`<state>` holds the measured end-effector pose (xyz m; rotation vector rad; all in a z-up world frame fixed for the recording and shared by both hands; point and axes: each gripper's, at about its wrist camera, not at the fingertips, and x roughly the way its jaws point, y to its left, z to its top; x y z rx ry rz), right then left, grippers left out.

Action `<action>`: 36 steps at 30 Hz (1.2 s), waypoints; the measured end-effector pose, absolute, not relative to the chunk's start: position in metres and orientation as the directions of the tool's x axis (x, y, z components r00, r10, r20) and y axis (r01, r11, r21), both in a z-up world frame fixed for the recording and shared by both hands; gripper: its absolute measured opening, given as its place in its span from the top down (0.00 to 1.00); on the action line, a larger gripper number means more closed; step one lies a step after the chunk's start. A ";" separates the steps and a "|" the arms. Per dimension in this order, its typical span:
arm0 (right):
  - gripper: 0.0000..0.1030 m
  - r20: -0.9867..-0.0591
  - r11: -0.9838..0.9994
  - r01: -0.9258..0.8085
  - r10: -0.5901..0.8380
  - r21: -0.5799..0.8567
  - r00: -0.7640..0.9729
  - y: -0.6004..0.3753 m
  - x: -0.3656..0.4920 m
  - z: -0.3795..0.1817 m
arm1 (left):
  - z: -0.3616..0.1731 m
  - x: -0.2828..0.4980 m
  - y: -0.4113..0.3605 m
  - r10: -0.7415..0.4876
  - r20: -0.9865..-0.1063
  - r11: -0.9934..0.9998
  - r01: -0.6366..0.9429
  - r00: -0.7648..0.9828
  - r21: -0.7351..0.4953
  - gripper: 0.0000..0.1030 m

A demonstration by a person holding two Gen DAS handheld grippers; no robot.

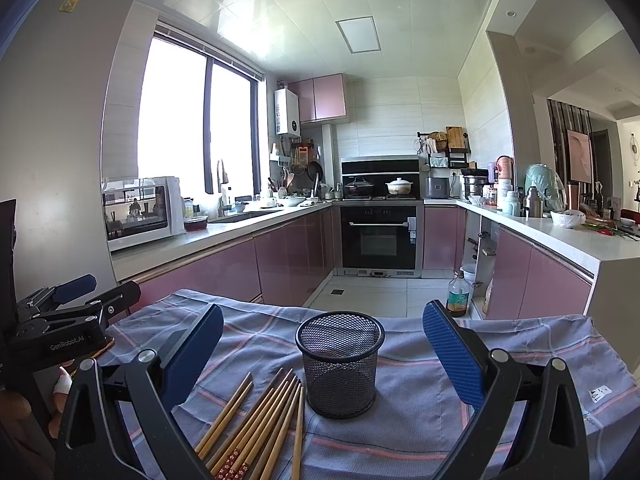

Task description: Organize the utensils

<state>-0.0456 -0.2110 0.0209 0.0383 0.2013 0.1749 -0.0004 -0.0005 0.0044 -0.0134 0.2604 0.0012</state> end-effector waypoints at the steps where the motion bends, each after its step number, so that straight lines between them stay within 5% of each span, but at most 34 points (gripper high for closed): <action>1: 0.06 -0.197 0.984 -0.169 0.178 0.057 0.964 -0.211 -0.046 0.021 | 0.004 -0.001 0.000 -0.002 -0.257 1.000 -0.002 0.966 -0.016 0.06; 36: 0.06 -0.222 0.980 -0.187 0.197 0.064 0.955 -0.215 -0.053 0.025 | 0.000 0.000 -0.001 -0.003 -0.264 1.000 -0.001 0.965 -0.016 0.06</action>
